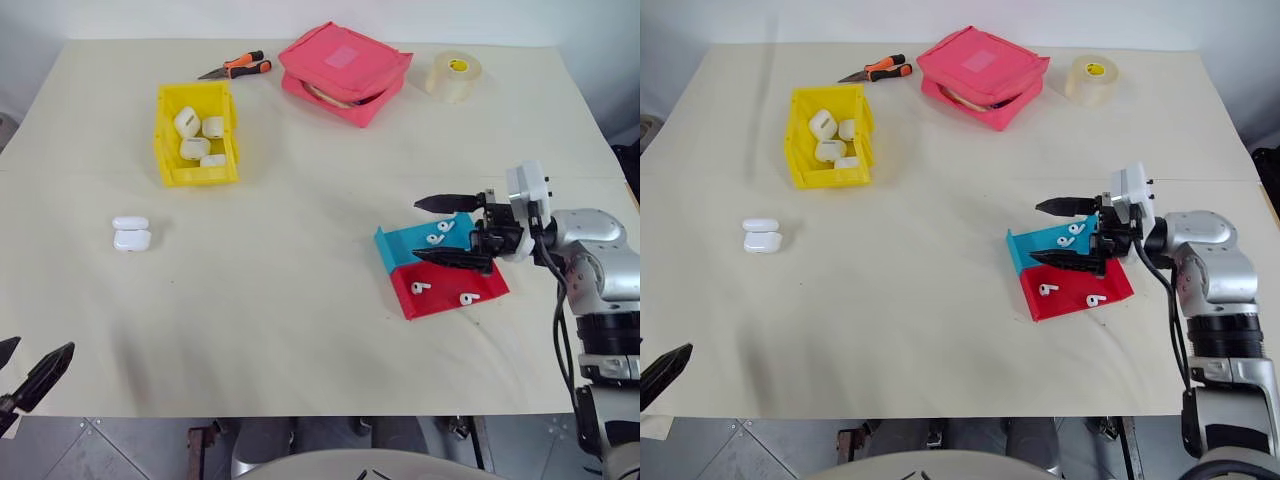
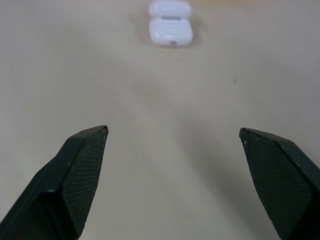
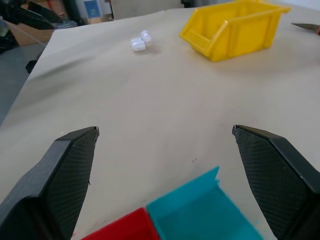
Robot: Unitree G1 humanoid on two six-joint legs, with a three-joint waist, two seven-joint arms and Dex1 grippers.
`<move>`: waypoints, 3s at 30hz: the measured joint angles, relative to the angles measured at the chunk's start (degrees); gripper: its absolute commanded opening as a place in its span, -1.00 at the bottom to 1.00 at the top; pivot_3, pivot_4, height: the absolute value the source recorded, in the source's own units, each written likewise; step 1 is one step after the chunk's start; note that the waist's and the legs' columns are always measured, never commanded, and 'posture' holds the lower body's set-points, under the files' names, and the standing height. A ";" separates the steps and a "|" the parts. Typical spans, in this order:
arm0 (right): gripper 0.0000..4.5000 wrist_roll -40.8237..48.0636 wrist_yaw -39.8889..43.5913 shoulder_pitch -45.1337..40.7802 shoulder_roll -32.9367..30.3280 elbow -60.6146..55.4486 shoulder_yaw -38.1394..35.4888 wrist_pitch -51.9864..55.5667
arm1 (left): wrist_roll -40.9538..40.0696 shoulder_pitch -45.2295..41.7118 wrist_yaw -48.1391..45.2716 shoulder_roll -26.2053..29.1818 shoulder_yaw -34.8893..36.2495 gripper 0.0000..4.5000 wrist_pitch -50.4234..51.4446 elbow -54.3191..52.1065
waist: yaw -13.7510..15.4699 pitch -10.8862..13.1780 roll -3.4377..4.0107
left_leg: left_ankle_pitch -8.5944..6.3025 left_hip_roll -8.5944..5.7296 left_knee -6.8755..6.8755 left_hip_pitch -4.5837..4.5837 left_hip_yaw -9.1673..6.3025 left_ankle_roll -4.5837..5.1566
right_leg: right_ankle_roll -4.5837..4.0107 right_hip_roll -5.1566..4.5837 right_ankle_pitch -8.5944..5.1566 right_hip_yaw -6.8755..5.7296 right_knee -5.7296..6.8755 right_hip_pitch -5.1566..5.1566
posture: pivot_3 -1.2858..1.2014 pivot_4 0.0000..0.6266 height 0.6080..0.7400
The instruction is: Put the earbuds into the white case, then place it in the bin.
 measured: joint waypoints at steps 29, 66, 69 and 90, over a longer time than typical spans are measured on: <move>1.00 -1.33 1.90 0.42 3.49 1.05 1.92 -2.41 | -2.39 -58.65 45.73 19.11 -26.32 0.99 51.28 9.90 | -0.54 0.03 0.05 | 0.01 -0.11 0.02 0.04 -0.02 -0.04 | -0.01 0.05 0.00 0.03 0.15 -0.02 | 0.03 -0.52 1.00; 1.00 -1.44 0.34 1.69 3.00 -0.46 1.87 -1.39 | 19.12 -77.88 34.69 18.10 -45.23 0.99 55.03 30.03 | -0.35 0.02 0.06 | 0.05 -0.16 0.05 0.05 -0.01 -0.09 | -0.01 0.00 0.00 0.06 0.26 -0.05 | 0.03 -0.52 1.00; 1.00 -1.46 0.39 1.68 2.99 -0.30 1.87 -1.46 | 20.01 -78.40 33.49 18.02 -46.34 0.59 54.42 30.21 | -0.09 0.02 0.06 | 0.05 -0.17 0.07 0.05 0.00 -0.09 | -0.01 -0.01 0.00 0.07 0.28 -0.05 | 0.03 -0.52 1.00; 1.00 -1.90 -1.75 6.91 0.06 -3.60 -2.08 -2.38 | 11.27 -61.97 -1.03 15.00 -35.53 0.24 14.90 4.69 | 0.20 0.04 0.15 | 0.05 -0.18 0.12 -0.04 -0.01 -0.10 | 0.00 -0.11 0.01 0.03 0.17 -0.05 | 0.03 -0.52 1.00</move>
